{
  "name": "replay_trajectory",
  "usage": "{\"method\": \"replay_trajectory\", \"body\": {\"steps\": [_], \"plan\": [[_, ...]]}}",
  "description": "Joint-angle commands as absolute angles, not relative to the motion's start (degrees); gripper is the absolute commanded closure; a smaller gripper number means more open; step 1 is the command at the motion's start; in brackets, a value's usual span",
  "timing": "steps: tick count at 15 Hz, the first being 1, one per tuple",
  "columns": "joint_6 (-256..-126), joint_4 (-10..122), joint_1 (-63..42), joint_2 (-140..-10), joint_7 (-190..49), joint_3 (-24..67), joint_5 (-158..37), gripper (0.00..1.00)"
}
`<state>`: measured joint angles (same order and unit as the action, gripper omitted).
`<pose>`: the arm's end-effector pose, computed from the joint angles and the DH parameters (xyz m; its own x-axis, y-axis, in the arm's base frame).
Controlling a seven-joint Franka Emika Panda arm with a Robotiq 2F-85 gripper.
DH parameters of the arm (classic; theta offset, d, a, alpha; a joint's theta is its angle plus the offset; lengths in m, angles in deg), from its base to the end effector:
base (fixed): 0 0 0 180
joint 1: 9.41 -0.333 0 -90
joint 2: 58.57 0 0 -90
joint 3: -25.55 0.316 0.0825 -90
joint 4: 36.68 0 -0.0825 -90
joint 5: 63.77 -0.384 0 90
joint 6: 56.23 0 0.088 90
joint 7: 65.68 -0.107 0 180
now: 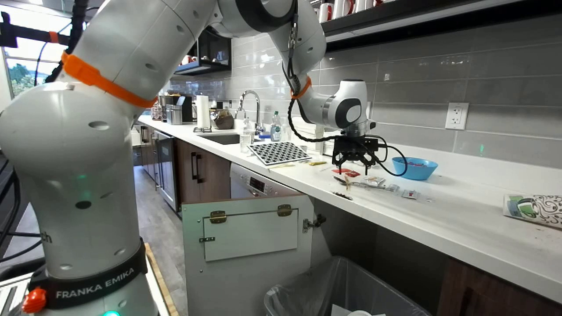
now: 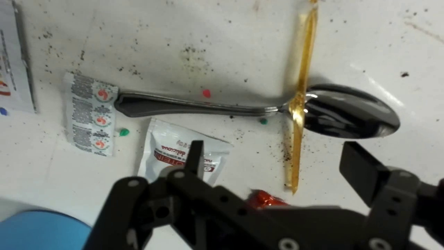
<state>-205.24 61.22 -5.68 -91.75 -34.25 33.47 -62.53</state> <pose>0.7014 0.0393 0.2907 0.7759 0.5563 0.2973 0.5502 -0.8274 0.1125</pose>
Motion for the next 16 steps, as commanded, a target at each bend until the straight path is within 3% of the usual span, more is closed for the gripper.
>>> {"method": "replay_trajectory", "body": {"steps": [1, 5, 6, 12, 13, 16], "plan": [[-206.82, 60.83, -9.41, -91.24, -47.79, 30.18, -61.5, 0.0], [-209.07, 60.82, -14.96, -90.88, -63.43, 24.3, -58.47, 0.0], [-207.81, 60.31, -11.33, -91.09, -56.19, 28.32, -60.56, 0.0], [-207.83, 60.27, -11.64, -91.08, -56.97, 28.06, -60.16, 0.0], [-207.22, 58.46, -16.28, -92.35, -67.6, 22.15, -56.84, 0.0], [-206.1, 56.92, -21.08, -93.4, -78.9, 17.07, -55.22, 0.0]]}}
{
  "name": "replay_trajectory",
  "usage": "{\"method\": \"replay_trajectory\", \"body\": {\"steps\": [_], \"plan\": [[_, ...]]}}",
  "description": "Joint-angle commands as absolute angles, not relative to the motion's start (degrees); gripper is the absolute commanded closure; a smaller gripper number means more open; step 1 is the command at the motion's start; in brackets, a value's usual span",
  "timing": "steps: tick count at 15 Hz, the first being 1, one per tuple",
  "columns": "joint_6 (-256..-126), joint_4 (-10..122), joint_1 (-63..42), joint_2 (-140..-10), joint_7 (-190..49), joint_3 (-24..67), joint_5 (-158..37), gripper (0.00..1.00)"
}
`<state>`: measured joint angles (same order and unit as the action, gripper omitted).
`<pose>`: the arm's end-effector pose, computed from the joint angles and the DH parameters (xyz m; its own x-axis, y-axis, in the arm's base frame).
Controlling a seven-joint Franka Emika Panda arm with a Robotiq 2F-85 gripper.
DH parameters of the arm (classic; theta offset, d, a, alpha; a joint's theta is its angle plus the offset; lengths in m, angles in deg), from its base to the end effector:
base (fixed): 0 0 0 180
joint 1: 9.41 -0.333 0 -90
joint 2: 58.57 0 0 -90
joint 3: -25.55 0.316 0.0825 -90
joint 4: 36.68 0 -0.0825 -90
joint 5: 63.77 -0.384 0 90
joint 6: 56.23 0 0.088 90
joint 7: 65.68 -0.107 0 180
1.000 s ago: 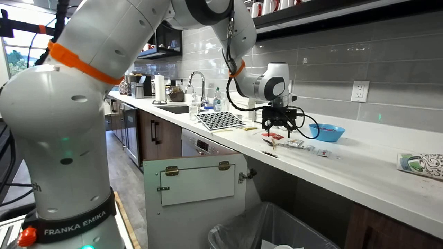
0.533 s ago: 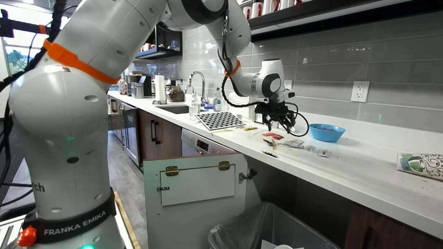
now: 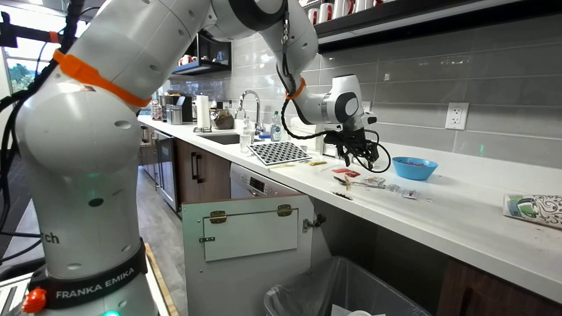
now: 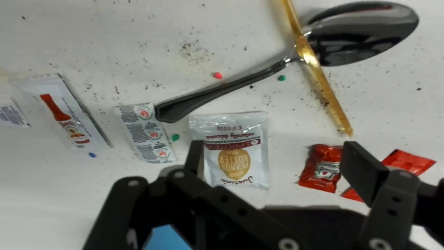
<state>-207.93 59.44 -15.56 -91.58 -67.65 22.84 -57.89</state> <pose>0.7117 0.0504 0.3099 0.9154 0.1280 0.3816 0.1002 -0.9907 0.0920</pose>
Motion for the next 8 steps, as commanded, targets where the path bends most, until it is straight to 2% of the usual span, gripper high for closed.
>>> {"method": "replay_trajectory", "body": {"steps": [1, 8], "plan": [[-205.2, 56.45, -21.75, -93.65, -82.92, 16.27, -54.2, 0.0], [-196.52, 53.84, -22.46, -93.76, -99.76, 15.93, -57.78, 0.0]]}}
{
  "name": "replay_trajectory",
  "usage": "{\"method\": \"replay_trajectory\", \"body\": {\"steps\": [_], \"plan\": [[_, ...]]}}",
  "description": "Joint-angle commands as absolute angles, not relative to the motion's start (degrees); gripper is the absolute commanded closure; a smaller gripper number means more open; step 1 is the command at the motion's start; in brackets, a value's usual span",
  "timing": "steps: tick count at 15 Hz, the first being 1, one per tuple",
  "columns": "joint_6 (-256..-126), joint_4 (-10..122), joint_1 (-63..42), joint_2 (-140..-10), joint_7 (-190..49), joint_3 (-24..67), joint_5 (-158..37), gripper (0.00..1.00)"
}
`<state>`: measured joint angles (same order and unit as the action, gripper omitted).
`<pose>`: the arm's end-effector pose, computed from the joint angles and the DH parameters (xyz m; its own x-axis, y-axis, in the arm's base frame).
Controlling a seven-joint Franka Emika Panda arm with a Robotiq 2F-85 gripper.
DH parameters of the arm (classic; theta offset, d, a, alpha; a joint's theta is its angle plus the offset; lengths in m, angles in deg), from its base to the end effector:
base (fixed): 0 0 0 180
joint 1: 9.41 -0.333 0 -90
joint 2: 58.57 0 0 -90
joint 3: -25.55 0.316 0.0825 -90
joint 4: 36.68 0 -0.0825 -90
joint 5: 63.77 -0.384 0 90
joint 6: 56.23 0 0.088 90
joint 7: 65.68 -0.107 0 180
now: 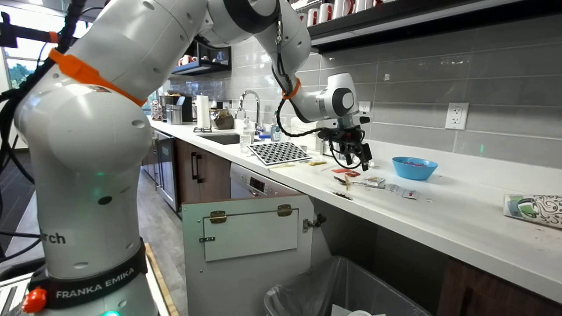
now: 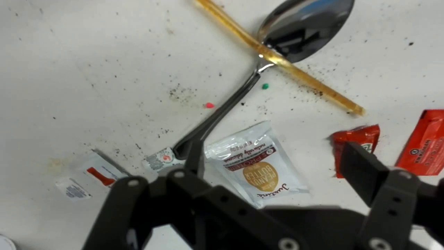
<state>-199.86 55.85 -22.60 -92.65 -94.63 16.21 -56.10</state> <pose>0.7153 0.0672 0.3135 0.8994 -0.2721 0.3421 -0.3020 -0.9526 0.0362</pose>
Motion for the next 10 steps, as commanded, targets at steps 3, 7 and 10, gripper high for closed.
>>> {"method": "replay_trajectory", "body": {"steps": [3, 7, 10], "plan": [[-197.78, 55.06, -21.93, -92.69, -98.64, 16.65, -56.18, 0.0], [-195.33, 53.64, -21.82, -93.7, -103.23, 15.83, -57.42, 0.0], [-195.27, 53.52, -21.44, -93.95, -107.8, 15.36, -57.38, 0.0]]}}
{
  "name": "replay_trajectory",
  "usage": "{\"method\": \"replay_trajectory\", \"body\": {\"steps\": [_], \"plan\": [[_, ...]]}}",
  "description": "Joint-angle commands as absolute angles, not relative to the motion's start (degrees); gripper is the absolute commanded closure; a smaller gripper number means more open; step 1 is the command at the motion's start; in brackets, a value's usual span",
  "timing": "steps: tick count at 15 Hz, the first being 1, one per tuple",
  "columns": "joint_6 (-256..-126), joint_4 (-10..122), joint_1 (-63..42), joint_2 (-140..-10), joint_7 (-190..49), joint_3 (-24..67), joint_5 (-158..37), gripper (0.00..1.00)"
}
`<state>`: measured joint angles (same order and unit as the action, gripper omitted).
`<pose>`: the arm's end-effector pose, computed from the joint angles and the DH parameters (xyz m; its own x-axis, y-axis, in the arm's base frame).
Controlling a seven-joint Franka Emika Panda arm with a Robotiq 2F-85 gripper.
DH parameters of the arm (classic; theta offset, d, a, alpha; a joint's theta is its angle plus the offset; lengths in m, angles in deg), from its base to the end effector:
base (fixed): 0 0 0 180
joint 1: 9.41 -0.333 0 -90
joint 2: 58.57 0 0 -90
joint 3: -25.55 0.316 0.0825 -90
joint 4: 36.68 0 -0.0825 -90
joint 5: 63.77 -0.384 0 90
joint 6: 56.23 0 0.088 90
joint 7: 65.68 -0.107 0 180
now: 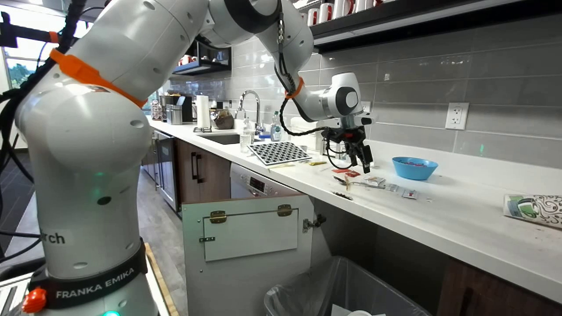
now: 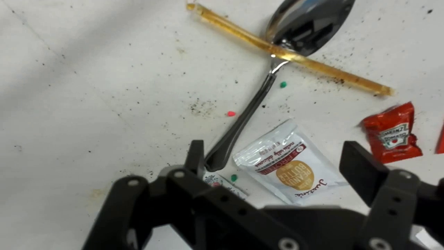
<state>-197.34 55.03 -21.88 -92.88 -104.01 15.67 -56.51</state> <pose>0.7165 0.0519 0.3131 0.8346 -0.4484 0.3200 -0.4732 -0.8810 -0.0003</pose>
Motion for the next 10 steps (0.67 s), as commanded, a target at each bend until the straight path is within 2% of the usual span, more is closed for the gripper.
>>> {"method": "replay_trajectory", "body": {"steps": [1, 10], "plan": [[-194.93, 53.43, -20.94, -94.14, -108.57, 15.76, -57.92, 0.0], [-193.85, 51.87, -20.68, -97.34, -115.93, 16.14, -59.25, 0.0]]}}
